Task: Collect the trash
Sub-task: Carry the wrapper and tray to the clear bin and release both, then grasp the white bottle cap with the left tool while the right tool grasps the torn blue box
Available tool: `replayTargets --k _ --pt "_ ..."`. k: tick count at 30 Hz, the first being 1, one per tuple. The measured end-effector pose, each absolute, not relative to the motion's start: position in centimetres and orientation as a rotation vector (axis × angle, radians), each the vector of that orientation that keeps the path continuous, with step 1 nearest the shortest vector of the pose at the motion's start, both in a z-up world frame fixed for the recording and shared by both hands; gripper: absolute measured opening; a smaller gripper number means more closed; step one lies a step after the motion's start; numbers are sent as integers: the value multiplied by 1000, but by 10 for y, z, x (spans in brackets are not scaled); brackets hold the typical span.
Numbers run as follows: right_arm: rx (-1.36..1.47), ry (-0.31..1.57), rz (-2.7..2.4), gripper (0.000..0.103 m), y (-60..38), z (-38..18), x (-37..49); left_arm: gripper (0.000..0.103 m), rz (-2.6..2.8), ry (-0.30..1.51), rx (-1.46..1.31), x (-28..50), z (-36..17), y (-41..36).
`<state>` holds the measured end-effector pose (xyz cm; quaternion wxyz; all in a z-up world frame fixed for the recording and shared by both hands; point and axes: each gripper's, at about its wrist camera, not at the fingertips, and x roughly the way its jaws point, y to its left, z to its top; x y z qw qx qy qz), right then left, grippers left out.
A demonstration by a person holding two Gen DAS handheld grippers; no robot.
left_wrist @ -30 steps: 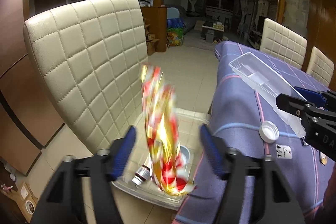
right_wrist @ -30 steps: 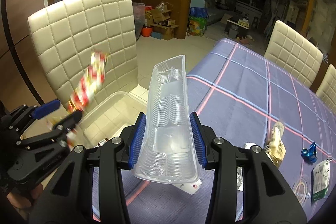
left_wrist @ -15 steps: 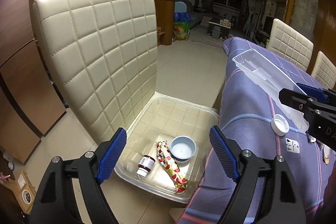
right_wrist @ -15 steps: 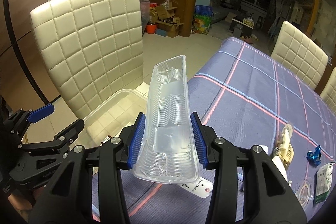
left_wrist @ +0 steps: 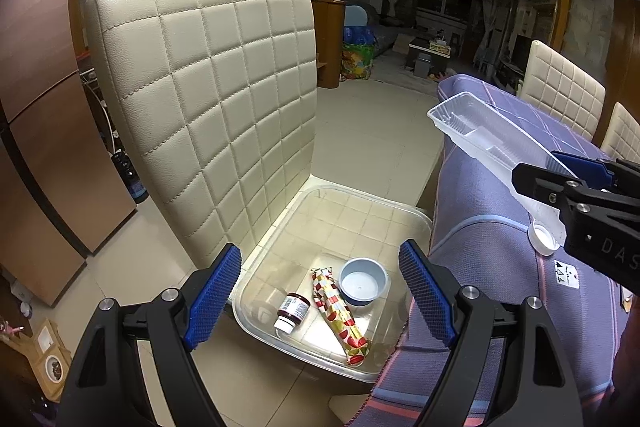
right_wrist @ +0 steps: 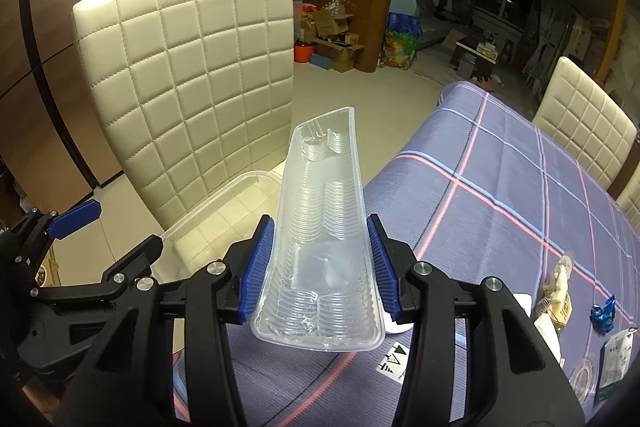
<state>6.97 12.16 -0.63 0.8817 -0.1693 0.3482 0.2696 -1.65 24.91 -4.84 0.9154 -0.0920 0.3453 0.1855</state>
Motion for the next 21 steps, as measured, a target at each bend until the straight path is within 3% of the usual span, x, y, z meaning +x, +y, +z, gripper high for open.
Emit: replayTargets --k 9,11,12,21 --pt "-378 703 569 55 130 -5 64 79 407 706 -204 -21 -47 258" --pt "-373 696 568 75 130 -4 64 79 412 703 -207 -23 -46 259" --pt "-368 678 564 77 130 -3 63 79 415 700 -209 -24 -45 260" --pt "-364 675 545 78 124 -2 66 79 409 707 -204 -21 -45 257"
